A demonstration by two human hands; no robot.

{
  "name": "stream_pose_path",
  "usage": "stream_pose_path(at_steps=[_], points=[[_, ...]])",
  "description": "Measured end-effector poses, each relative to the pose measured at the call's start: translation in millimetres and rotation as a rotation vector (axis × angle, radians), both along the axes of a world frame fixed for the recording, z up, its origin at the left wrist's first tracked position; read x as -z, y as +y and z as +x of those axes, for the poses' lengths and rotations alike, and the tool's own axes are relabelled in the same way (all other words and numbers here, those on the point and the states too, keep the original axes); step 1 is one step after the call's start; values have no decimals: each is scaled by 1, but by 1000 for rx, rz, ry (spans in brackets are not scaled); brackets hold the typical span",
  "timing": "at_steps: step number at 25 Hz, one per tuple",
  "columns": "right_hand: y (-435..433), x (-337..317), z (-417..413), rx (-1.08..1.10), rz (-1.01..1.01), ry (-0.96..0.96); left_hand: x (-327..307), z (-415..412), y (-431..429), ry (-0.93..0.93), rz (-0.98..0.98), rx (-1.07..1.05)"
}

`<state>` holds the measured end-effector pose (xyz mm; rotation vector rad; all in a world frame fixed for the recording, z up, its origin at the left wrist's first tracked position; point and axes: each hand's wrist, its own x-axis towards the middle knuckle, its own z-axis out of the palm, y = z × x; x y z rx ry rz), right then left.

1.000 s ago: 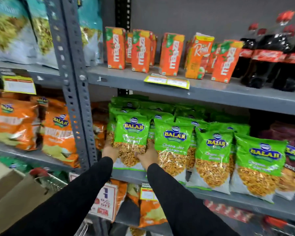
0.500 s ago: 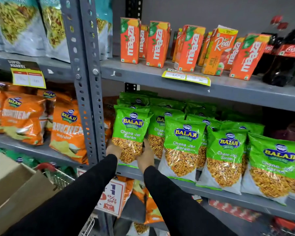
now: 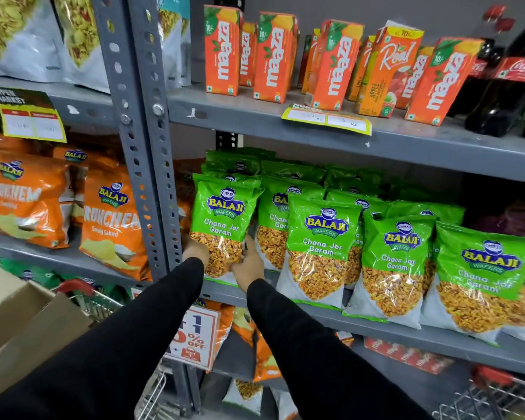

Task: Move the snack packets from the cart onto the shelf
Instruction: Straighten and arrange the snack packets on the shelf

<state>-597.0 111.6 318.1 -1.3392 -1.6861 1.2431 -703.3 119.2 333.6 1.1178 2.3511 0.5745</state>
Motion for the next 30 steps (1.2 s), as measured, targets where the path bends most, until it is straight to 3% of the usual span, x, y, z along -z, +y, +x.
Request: stream_pose_path(at_steps=[2, 5, 8, 9, 13, 18, 26, 30], points=[[2, 0, 12, -4, 74, -27, 10, -3, -1, -287, 279, -237], [6, -5, 50, 129, 308, -142, 21, 16, -1, -100, 279, -143], [10, -9, 99, 381, 466, -253, 18, 67, -9, 170, 606, 63], [10, -8, 114, 465, 481, -287, 14, 87, -11, 165, 657, 165], [14, 4, 153, 644, 319, -262, 32, 136, 1, -78, 458, 411], [21, 18, 165, 395, 130, -278, 40, 142, 11, -179, 228, 395], [8, 14, 129, 251, 288, -309, 29, 102, -2, -158, 397, 325], [12, 12, 106, 198, 326, -343, 25, 83, -1, -134, 360, 307]])
